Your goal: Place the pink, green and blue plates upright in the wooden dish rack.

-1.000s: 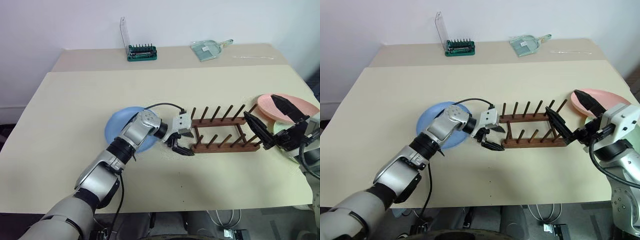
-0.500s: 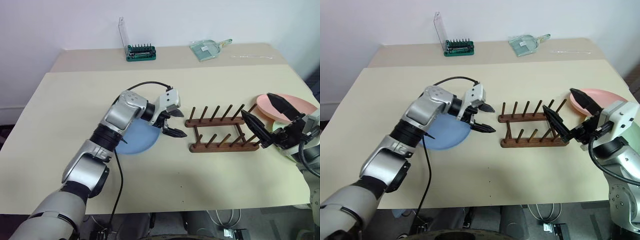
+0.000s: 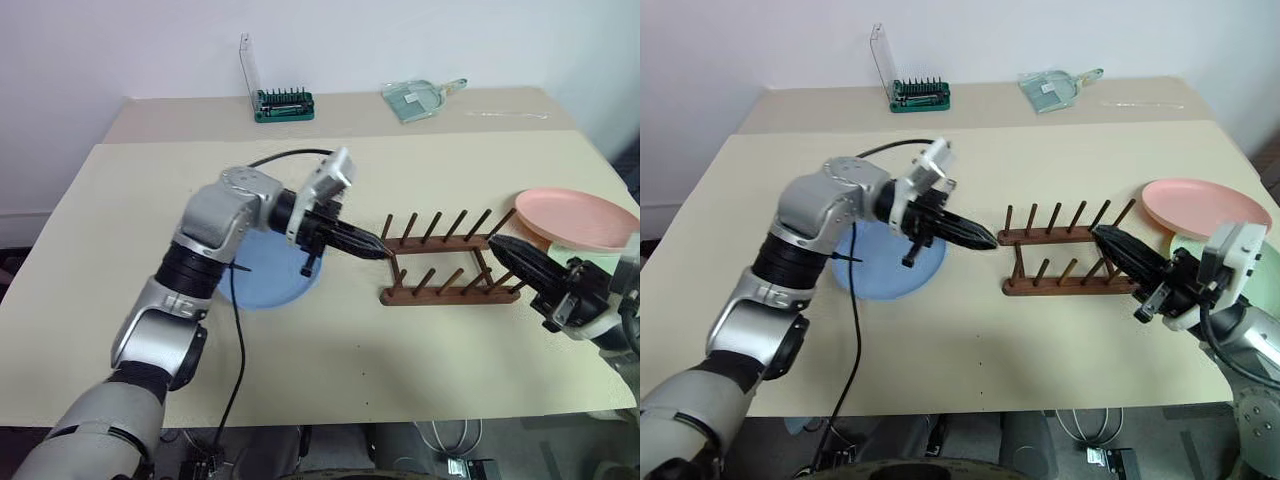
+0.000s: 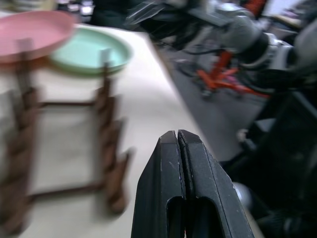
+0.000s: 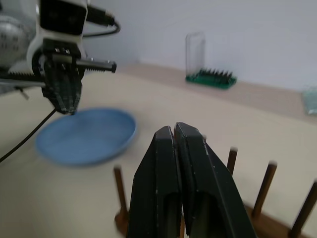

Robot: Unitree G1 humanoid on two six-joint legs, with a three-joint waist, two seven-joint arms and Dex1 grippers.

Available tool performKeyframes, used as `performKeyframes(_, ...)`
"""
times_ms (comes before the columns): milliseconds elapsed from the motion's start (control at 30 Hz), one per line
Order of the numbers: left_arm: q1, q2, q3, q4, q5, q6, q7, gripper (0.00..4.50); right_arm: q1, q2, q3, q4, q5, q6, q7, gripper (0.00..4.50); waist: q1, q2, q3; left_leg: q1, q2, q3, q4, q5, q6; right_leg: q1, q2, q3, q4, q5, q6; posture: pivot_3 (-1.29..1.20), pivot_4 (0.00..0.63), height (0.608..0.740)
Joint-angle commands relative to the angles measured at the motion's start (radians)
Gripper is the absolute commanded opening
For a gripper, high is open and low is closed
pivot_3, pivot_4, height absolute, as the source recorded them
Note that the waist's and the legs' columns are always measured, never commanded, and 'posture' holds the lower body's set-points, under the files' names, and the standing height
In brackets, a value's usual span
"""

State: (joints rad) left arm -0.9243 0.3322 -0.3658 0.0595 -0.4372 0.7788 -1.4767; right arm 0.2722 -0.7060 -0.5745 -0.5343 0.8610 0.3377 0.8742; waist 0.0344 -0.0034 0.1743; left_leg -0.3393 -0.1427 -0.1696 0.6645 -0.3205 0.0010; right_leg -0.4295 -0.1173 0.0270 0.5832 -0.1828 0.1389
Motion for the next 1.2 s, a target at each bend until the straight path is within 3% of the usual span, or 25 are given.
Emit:
performKeyframes(33, 0.028, 0.047, -0.103, -0.052, 0.068, -0.085, -0.028, 0.05, 0.057, -0.043, -0.023, -0.007, -0.073, -0.03, 0.069, 0.09, -0.001, 0.0, 0.0, 0.0, 0.0, 0.0, 0.0, 0.0, 0.0, 0.0, 0.0, 0.0, 0.0, 0.0, 0.0, 0.0, 0.15, 0.74)
performKeyframes(133, 0.036, 0.079, -0.164, -0.059, 0.097, -0.125, -0.059, 0.05, 0.117, -0.07, 0.007, 0.01, -0.18, -0.059, 0.101, 0.09, 0.002, 0.0, 0.0, 0.0, 0.001, 0.001, 0.0, -0.001, 0.001, 0.0, 0.001, 0.0, 0.0, 0.0, 0.0, 0.0, 0.15, 0.74)
performKeyframes(267, 0.037, 0.051, -0.248, 0.016, 0.231, -0.293, -0.003, 0.05, 0.137, -0.085, 0.09, 0.083, -0.363, -0.146, 0.103, 0.09, 0.007, -0.001, 0.001, 0.0, 0.0, 0.001, 0.001, -0.001, 0.002, 0.001, 0.0, 0.0, 0.0, 0.0, 0.0, 0.0, 0.15, 0.74)
performKeyframes(467, 0.061, -0.049, -0.218, 0.077, 0.307, -0.365, 0.177, 0.05, 0.109, -0.097, 0.155, 0.185, -0.566, -0.282, 0.062, 0.09, 0.006, -0.001, 0.001, 0.0, 0.0, 0.001, 0.001, 0.0, 0.001, 0.001, 0.0, 0.0, -0.001, 0.0, 0.0, 0.0, 0.15, 0.74)
performKeyframes(1200, 0.156, -0.158, -0.299, 0.111, 0.526, -0.37, 0.444, 0.05, -0.063, -0.112, 0.308, 0.388, -0.752, -0.425, 0.03, 0.09, 0.006, -0.001, 0.0, 0.0, 0.0, 0.001, 0.001, 0.0, 0.0, 0.001, 0.0, 0.001, 0.0, 0.0, 0.0, 0.0, 0.15, 0.74)
